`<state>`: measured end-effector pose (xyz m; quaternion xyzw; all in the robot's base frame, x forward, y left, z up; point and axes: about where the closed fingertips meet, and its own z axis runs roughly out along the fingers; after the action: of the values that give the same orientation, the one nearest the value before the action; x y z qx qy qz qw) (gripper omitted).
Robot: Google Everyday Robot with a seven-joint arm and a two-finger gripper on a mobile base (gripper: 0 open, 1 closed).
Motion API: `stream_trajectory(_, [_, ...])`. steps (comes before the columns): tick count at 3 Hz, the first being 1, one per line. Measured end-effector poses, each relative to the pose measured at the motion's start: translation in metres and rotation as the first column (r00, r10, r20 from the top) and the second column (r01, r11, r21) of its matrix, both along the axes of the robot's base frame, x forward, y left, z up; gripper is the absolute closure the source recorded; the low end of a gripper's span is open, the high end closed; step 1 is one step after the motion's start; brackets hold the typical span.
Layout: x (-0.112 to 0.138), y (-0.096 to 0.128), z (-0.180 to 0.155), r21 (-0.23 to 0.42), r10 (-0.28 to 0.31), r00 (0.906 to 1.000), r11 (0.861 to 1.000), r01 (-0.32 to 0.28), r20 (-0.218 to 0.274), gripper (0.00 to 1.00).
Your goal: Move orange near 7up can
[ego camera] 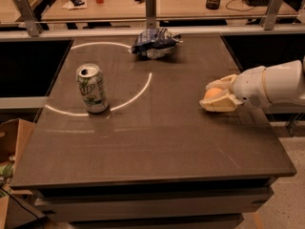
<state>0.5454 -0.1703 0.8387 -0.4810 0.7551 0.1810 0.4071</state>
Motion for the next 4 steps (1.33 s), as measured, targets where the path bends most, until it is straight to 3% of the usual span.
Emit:
stream_trajectory(1, [-0.003, 0.008, 0.003, 0.026, 0.021, 0.9998, 0.999, -0.021, -0.006, 0.96])
stream_trajectory(2, [-0.01, 0.034, 0.005, 0.085, 0.061, 0.998, 0.995, -0.059, -0.018, 1.0])
stream_trajectory(4, [-0.014, 0.107, 0.014, 0.197, 0.155, 0.9878, 0.969, -0.149, -0.016, 1.0])
